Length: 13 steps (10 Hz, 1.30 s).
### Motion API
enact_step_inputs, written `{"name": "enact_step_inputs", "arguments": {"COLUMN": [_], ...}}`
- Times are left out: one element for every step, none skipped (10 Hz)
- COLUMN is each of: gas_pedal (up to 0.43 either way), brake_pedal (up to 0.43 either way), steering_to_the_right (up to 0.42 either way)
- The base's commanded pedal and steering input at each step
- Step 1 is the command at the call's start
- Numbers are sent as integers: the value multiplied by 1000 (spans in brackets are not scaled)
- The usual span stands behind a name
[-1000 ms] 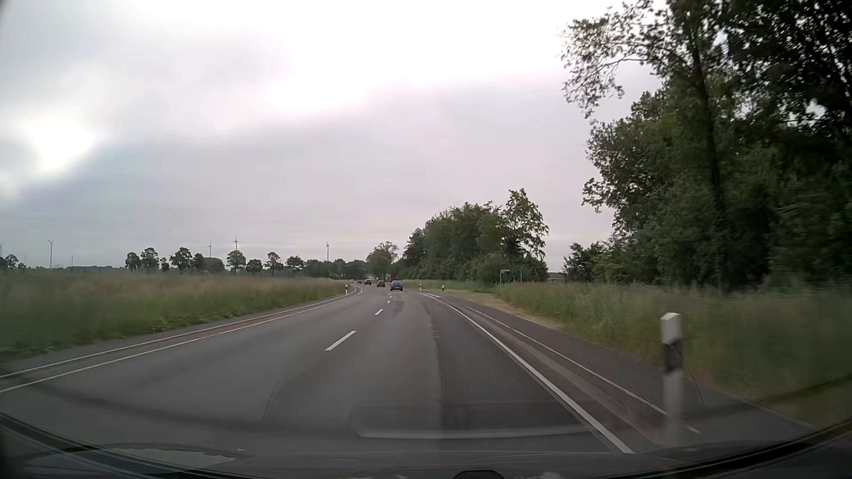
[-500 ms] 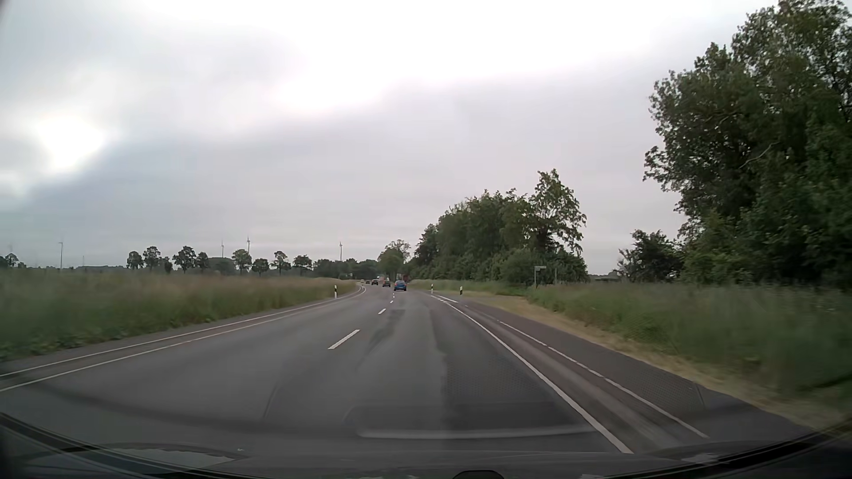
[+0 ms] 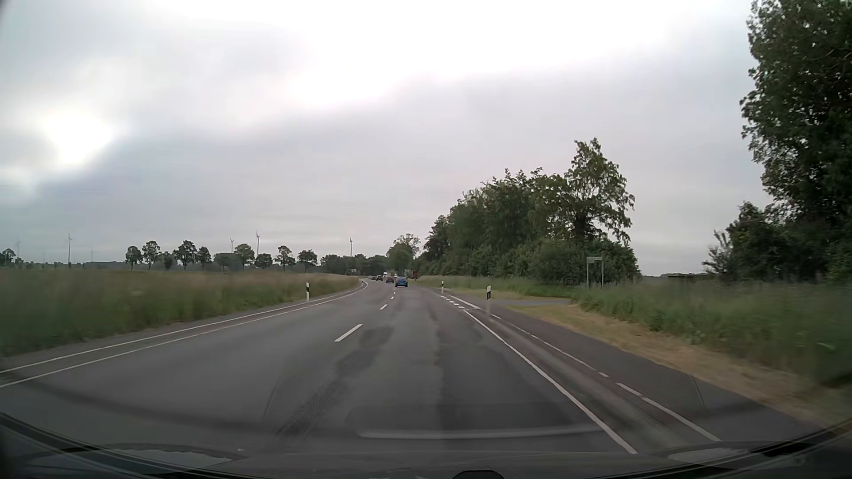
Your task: Follow the waypoints while adhering to traffic rules and regulations
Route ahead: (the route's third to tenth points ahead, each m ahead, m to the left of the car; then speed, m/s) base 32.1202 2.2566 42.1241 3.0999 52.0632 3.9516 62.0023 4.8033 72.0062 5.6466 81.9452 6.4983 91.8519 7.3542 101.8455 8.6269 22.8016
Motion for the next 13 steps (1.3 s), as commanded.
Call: {"name": "enact_step_inputs", "arguments": {"gas_pedal": [220,220,220,220,220,220,209,209,209,209,209,209,209], "brake_pedal": [0,0,0,0,0,0,0,0,0,0,0,0,0], "steering_to_the_right": [-11,-11,-12,-12,-14,-15,-15,-15,-15,-14,-13,-12,-12]}}
